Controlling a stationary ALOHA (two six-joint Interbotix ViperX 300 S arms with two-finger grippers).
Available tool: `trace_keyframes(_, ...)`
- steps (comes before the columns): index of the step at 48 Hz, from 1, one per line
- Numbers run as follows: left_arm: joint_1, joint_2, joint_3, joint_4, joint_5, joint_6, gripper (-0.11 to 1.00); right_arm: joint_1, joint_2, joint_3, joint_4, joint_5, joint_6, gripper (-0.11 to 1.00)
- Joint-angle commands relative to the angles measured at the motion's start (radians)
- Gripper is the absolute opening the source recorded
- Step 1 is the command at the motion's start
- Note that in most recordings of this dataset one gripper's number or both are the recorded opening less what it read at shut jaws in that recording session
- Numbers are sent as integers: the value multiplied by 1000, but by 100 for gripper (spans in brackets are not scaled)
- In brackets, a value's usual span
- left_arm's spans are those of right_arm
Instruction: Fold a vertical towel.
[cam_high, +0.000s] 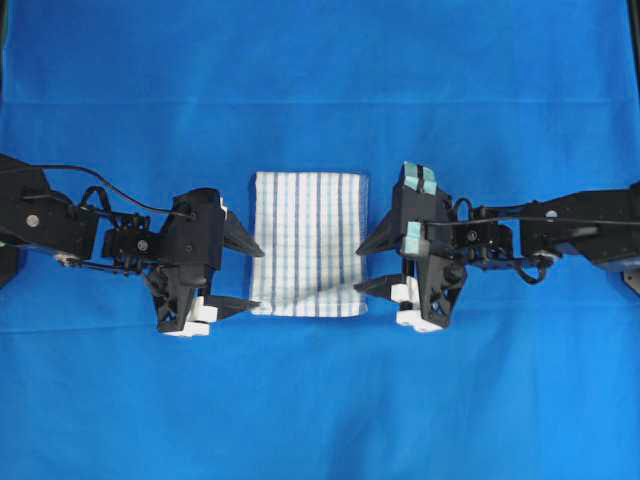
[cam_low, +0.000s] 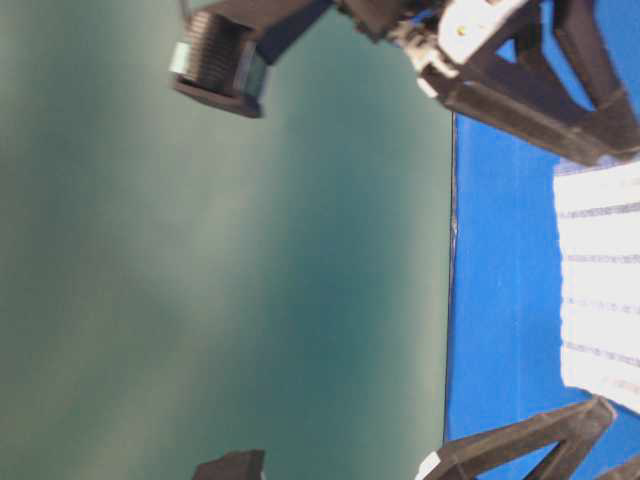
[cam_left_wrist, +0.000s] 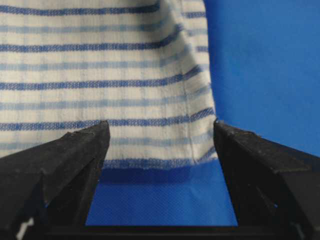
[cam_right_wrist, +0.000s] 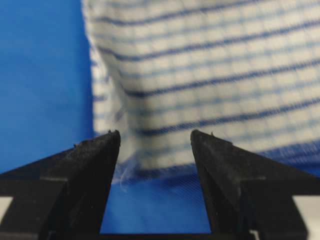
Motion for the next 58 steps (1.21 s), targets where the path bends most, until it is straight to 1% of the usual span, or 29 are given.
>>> trace_keyframes(1,-3,-51,-20,-2,25,2,77,31,-64,-31,2,18,0,62)
trace_keyframes(5,-3,-94,-21,-2,54,2,78,55,-112,-40,0,51,-5,62)
trace_keyframes(14,-3,-242,-21,-2,110,5,77,58,-221,-37,-9,89,-14,62)
trace_keyframes(22,-3,-379,-12,0,146,15,77,49,-330,-29,-55,109,-29,62)
trace_keyframes(28,-3,-500,-5,0,181,28,77,25,-420,-11,-86,135,-35,62)
trace_keyframes(39,12,-732,58,0,216,83,77,-29,-632,72,-133,150,-37,62)
trace_keyframes(46,31,-882,91,0,282,106,77,-44,-793,120,-170,199,-37,62)
trace_keyframes(51,52,-991,124,0,348,118,77,-58,-888,163,-179,219,-37,62)
trace_keyframes(58,83,-1123,199,0,382,117,77,-98,-1015,255,-183,227,-37,62)
